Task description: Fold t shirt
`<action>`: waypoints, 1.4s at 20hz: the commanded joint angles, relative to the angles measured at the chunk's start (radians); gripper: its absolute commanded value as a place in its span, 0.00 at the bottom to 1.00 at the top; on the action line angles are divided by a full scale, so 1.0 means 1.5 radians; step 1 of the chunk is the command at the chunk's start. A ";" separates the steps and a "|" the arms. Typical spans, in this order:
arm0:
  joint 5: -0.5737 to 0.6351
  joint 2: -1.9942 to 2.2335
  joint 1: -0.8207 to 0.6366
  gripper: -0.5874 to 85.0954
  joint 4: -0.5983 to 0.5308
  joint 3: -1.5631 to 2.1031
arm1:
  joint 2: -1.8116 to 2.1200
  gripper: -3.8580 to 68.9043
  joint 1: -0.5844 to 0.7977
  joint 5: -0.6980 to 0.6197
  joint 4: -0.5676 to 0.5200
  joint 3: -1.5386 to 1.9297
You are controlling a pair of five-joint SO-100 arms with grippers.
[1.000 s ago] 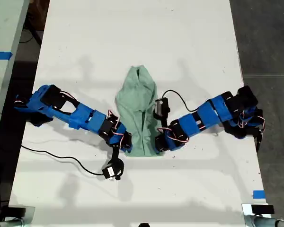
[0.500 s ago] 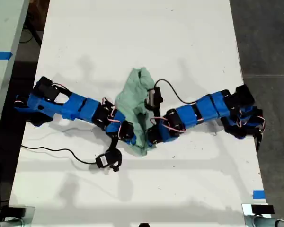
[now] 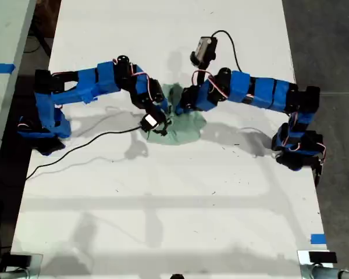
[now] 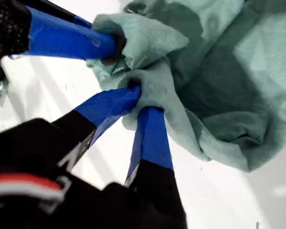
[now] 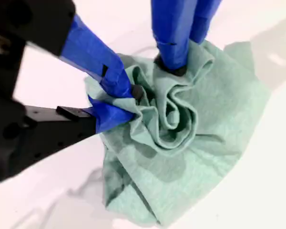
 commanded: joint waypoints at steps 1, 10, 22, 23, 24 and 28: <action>0.022 0.021 -0.079 0.01 0.001 -0.008 | 0.056 0.06 0.067 -0.028 -0.009 -0.020; 0.061 -0.018 -0.156 0.35 0.045 -0.018 | 0.050 0.54 0.211 -0.009 0.098 0.005; 0.185 0.697 0.062 0.01 0.080 0.218 | 0.720 0.05 0.067 0.013 0.101 0.475; 0.184 0.774 0.104 0.01 0.045 0.314 | 0.801 0.05 0.034 0.012 0.089 0.546; 0.183 0.845 0.137 0.01 0.005 0.426 | 0.876 0.05 -0.002 0.007 0.065 0.622; 0.174 1.135 0.190 0.01 -0.217 0.921 | 1.194 0.05 -0.087 0.017 -0.033 0.934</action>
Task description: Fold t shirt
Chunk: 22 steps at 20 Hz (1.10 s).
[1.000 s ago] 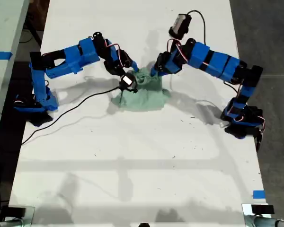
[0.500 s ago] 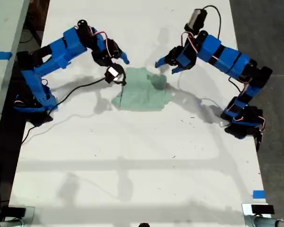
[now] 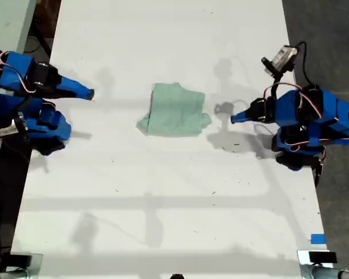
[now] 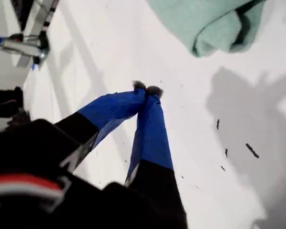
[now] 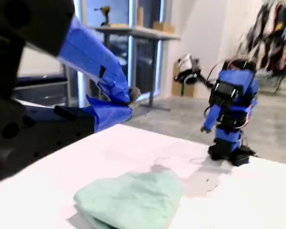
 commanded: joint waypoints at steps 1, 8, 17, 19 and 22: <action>-0.006 0.220 0.022 0.01 -0.140 0.341 | 0.240 0.05 -0.043 -0.004 -0.071 0.190; -0.043 0.458 0.093 0.03 -0.261 0.684 | 0.297 0.03 -0.099 -0.132 -0.049 0.400; -0.124 0.459 -0.200 0.26 -0.088 0.732 | 0.297 0.03 -0.136 0.176 0.040 0.493; -0.124 0.459 -0.223 0.26 -0.088 0.732 | 0.297 0.04 -0.149 0.015 0.040 0.493; -0.124 0.459 -0.227 0.26 -0.088 0.732 | 0.297 0.04 -0.145 0.033 0.040 0.493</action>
